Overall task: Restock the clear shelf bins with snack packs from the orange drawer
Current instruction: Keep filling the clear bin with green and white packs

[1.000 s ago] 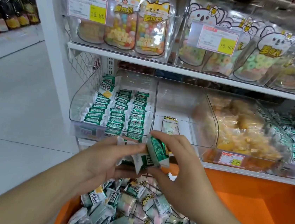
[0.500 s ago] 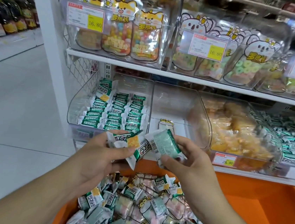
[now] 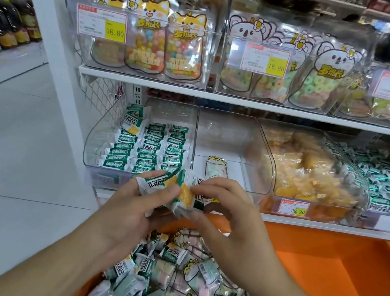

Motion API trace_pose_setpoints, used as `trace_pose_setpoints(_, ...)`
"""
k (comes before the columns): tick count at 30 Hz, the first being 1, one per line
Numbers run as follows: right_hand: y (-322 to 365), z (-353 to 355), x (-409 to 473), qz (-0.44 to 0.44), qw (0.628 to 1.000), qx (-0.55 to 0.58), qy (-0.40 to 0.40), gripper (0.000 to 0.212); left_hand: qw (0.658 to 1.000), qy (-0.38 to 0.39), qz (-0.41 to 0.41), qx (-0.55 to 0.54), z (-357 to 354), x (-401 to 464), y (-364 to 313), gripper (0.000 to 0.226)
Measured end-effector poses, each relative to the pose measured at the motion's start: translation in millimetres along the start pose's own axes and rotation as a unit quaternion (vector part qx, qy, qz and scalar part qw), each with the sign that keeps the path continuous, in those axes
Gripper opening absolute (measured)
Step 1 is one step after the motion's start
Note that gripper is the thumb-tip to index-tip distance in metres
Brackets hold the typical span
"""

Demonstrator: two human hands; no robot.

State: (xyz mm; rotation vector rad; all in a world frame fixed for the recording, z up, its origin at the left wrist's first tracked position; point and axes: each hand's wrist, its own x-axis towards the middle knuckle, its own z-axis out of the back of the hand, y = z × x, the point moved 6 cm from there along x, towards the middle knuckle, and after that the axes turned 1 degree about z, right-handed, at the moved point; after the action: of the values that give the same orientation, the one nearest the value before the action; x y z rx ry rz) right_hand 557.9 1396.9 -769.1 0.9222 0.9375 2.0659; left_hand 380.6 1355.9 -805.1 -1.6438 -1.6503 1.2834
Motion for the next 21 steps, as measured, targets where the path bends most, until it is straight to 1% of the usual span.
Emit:
trace_pose_setpoints(1, -0.4, -0.3, 0.1, -0.014, 0.999, 0.037, 0.001, 0.028, 1.0, -0.008, -0.001, -0.001, 0.9, -0.5, -0.3, 0.062)
trace_pose_setpoints(3, -4.6, 1.9, 0.5, -0.068, 0.992, 0.101, -0.027, 0.034, 1.0, -0.014, -0.005, -0.001, 1.3, -1.1, -0.7, 0.066)
trace_pose_setpoints(5, -16.5, 4.8, -1.0, -0.161, 0.97, 0.165, -0.076, 0.036, 1.0, -0.01, -0.007, 0.004, -0.3, -2.5, -1.3, 0.066)
trace_pose_setpoints(6, -21.3, 4.2, -2.1, -0.209, 0.957, 0.183, -0.084, 0.037, 1.0, -0.004, -0.009, 0.009, -1.6, -3.1, -1.6, 0.065)
trace_pose_setpoints(8, -31.7, -6.1, -4.3, -0.285, 0.925, 0.249, -0.038, 0.041, 1.0, 0.01, -0.013, 0.025, -6.3, -5.9, -1.1, 0.065)
trace_pose_setpoints(10, -33.3, -21.7, -8.0, -0.328, 0.871, 0.365, 0.03, 0.047, 0.999, 0.022, -0.016, 0.038, -11.3, -8.6, 0.1, 0.065)
trace_pose_setpoints(11, -32.6, -24.8, -9.5, -0.332, 0.852, 0.402, 0.042, 0.049, 0.999, 0.026, -0.016, 0.043, -12.4, -8.8, 0.4, 0.065)
trace_pose_setpoints(12, -32.0, -24.9, -10.0, -0.331, 0.844, 0.42, 0.042, 0.049, 0.998, 0.028, -0.015, 0.045, -12.6, -8.3, 0.1, 0.064)
trace_pose_setpoints(13, -32.6, -23.3, -9.9, -0.326, 0.843, 0.428, 0.033, 0.048, 0.998, 0.03, -0.012, 0.049, -12.3, -7.7, -0.9, 0.061)
trace_pose_setpoints(16, -32.3, -15.2, -6.0, -0.307, 0.841, 0.445, -0.012, 0.033, 0.997, 0.045, 0.003, 0.06, -11.9, -4.5, -2.2, 0.051)
trace_pose_setpoints(17, -30.0, -13.2, -4.6, -0.298, 0.843, 0.448, -0.013, 0.032, 0.997, 0.046, 0.01, 0.059, -12.0, -4.5, -1.7, 0.049)
trace_pose_setpoints(19, -30.3, -8.9, -2.5, -0.293, 0.845, 0.446, -0.025, 0.039, 0.997, 0.032, 0.022, 0.06, -8.6, -2.8, 1.3, 0.047)
trace_pose_setpoints(21, -34.4, -2.4, -0.6, -0.294, 0.843, 0.446, -0.055, 0.055, 0.996, 0.002, 0.028, 0.08, -2.9, -1.0, 2.0, 0.044)
